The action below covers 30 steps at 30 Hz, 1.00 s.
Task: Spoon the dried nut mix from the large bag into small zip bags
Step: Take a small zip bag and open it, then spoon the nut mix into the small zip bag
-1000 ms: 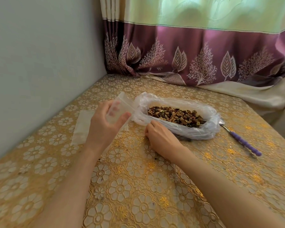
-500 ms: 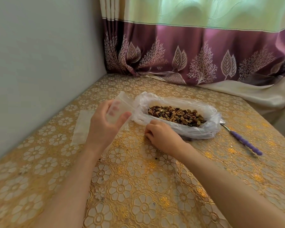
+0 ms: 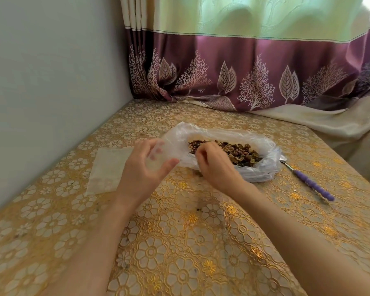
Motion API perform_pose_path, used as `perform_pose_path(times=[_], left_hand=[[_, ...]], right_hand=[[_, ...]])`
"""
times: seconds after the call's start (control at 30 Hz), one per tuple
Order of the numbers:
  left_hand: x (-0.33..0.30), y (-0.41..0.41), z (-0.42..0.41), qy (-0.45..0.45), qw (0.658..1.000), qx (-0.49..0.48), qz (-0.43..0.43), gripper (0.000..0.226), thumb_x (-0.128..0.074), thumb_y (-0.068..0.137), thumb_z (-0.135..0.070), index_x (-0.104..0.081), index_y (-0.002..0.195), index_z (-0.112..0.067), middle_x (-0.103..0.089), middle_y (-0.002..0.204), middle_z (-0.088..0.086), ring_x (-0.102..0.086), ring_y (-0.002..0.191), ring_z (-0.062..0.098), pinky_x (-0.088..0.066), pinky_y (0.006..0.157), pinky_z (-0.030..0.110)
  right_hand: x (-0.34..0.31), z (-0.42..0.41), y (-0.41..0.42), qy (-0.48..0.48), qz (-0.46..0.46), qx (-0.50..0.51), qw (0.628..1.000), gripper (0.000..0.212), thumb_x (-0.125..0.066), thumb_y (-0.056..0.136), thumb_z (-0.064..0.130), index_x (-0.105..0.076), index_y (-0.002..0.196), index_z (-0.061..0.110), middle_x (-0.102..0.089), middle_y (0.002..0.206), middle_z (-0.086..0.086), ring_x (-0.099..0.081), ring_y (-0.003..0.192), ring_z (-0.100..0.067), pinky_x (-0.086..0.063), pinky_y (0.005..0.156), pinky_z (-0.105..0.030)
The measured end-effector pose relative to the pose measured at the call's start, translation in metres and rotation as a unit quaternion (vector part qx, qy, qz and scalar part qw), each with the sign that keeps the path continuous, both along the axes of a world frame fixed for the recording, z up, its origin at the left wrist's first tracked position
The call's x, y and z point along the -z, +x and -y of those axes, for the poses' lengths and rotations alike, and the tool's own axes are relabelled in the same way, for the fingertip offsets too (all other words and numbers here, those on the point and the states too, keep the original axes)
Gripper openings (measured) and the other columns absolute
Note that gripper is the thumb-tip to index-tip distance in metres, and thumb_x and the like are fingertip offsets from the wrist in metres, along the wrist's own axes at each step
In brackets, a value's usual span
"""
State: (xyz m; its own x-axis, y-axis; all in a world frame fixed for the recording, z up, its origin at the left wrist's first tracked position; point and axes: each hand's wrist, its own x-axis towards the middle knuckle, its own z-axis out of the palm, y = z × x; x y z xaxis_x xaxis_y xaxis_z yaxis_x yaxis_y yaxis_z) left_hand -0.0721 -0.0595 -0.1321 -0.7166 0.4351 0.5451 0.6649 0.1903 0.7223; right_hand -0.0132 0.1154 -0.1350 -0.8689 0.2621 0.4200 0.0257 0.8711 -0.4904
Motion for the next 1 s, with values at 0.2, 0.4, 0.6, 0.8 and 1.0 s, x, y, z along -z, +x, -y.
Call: perform_pose_path(times=[0.2, 0.4, 0.6, 0.8, 1.0], left_hand=[[0.004, 0.009, -0.01, -0.01, 0.999, 0.039, 0.023, 0.049, -0.061, 0.067, -0.061, -0.045, 0.108, -0.038, -0.054, 0.108, -0.018, -0.052, 0.099, -0.003, -0.039, 0.073, 0.01], [0.007, 0.016, -0.015, -0.011, 0.998, 0.054, 0.036, 0.05, -0.064, 0.064, -0.062, -0.039, 0.106, -0.05, -0.053, 0.104, -0.026, -0.049, 0.105, -0.007, -0.04, 0.083, 0.017], [0.009, 0.022, -0.021, -0.003, 0.997, 0.052, 0.054, 0.068, -0.064, 0.066, -0.06, -0.048, 0.124, -0.027, -0.052, 0.116, -0.021, -0.049, 0.108, -0.006, -0.045, 0.089, 0.018], [0.007, 0.031, -0.035, -0.003, 0.993, 0.073, 0.092, 0.059, -0.065, 0.068, -0.055, -0.051, 0.115, -0.022, -0.053, 0.109, -0.024, -0.048, 0.098, -0.013, -0.04, 0.081, 0.016], [0.003, 0.032, -0.051, 0.0, 0.993, 0.079, 0.092, 0.049, -0.062, 0.067, -0.053, -0.056, 0.104, -0.022, -0.058, 0.094, -0.014, -0.054, 0.091, 0.003, -0.039, 0.072, 0.02]], right_hand=[[-0.02, -0.048, 0.001, -0.075, -0.023, 0.087, 0.993, 0.004, -0.054, 0.094, 0.011, -0.057, 0.092, 0.01, -0.054, 0.075, 0.006, -0.049, 0.064, -0.005, -0.042, 0.055, -0.013], [-0.023, -0.067, 0.01, -0.023, -0.019, 0.113, 0.993, 0.009, -0.058, 0.091, 0.007, -0.067, 0.09, 0.007, -0.064, 0.083, -0.002, -0.051, 0.068, -0.007, -0.038, 0.057, -0.009], [-0.026, -0.073, 0.033, -0.02, -0.041, 0.109, 0.993, 0.018, -0.052, 0.092, 0.001, -0.068, 0.1, 0.002, -0.067, 0.093, -0.007, -0.054, 0.08, -0.01, -0.041, 0.072, -0.017], [-0.013, -0.111, 0.087, -0.024, -0.036, 0.263, 0.964, 0.017, -0.051, 0.093, 0.009, -0.066, 0.095, 0.001, -0.066, 0.093, -0.012, -0.054, 0.081, -0.021, -0.039, 0.07, -0.029], [0.006, -0.137, 0.135, 0.021, 0.12, 0.399, 0.909, 0.041, -0.053, 0.094, 0.038, -0.059, 0.119, 0.006, -0.052, 0.123, -0.015, -0.045, 0.116, -0.032, -0.041, 0.094, -0.042]])
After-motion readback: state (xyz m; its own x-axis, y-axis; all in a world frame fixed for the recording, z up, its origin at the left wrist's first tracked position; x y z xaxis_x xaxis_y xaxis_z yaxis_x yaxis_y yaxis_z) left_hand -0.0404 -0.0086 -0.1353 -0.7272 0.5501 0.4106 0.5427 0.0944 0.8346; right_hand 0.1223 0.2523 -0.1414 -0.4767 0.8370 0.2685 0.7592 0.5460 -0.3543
